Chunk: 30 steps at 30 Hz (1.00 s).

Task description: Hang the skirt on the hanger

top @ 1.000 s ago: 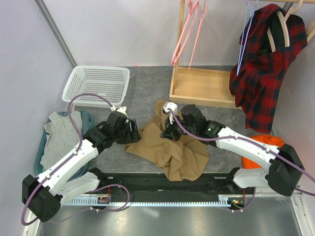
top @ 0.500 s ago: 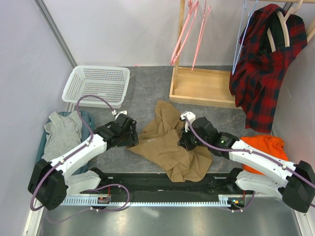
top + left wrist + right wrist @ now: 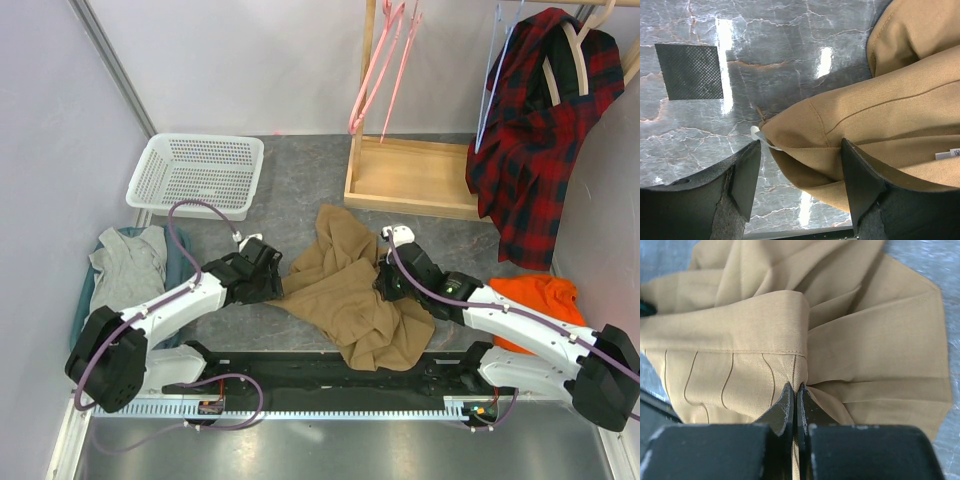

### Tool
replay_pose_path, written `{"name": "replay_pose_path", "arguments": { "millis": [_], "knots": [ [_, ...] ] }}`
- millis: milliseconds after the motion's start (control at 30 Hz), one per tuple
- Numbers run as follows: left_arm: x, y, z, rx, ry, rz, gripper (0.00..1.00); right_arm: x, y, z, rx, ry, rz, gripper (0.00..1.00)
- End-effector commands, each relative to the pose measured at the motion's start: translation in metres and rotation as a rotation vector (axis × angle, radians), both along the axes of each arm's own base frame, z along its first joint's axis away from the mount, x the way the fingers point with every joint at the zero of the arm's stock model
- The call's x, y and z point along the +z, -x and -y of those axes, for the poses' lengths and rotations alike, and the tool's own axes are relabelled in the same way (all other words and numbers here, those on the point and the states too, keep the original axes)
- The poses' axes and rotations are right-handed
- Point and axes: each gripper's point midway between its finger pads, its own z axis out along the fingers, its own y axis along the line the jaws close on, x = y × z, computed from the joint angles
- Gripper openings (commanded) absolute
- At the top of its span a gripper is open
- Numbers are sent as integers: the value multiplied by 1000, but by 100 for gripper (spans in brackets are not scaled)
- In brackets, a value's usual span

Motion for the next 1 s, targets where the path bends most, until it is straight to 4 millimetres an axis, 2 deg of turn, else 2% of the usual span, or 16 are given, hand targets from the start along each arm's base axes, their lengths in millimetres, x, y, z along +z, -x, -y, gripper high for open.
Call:
{"name": "replay_pose_path", "arguments": {
  "millis": [0, 167, 333, 433, 500, 567, 633, 700, 733, 767, 800, 833, 867, 900, 933, 967],
  "knots": [
    [5, -7, 4, 31, 38, 47, 70, -2, -16, 20, -174, 4, 17, 0],
    [4, -4, 10, 28, 99, 69, 74, -7, -21, 14, -187, -10, 3, 0],
    [-18, -3, 29, -8, 177, 31, 69, 3, -21, 5, -153, -57, 19, 0],
    [-22, -11, 38, -16, 197, 43, 47, 10, -22, 2, -147, -79, 31, 0],
    [-24, -16, 39, -16, 189, 44, 20, 12, -22, 2, -147, -86, 35, 0],
    [-22, -19, 37, -15, 174, 58, 2, 16, -22, 2, -147, -94, 42, 0],
    [-16, -23, 33, -11, 143, 74, 2, 20, -23, 2, -148, -101, 52, 0],
    [2, -32, 31, -9, 129, 121, 2, 25, -24, 3, -153, -104, 65, 0],
    [7, -32, 22, -1, 83, 130, 2, 36, -27, 2, -152, -117, 87, 0],
    [23, -41, 22, 2, 78, 167, 2, 42, -28, 3, -155, -118, 99, 0],
    [38, -45, 20, -9, 64, 204, 2, 59, -34, 3, -166, -132, 135, 0],
    [45, -45, 8, 6, 6, 206, 2, 69, -37, 5, -166, -125, 163, 0],
    [72, -57, 10, 11, 9, 259, 2, 78, -39, 7, -171, -118, 182, 0],
    [85, -61, 7, 11, -10, 281, 2, 91, -44, 11, -185, -117, 216, 0],
    [102, -66, 2, 8, -42, 321, 2, 119, -50, 10, -194, -146, 266, 0],
    [131, -73, 2, 8, -48, 360, 2, 131, -53, 13, -185, -130, 299, 0]
  ]
}}
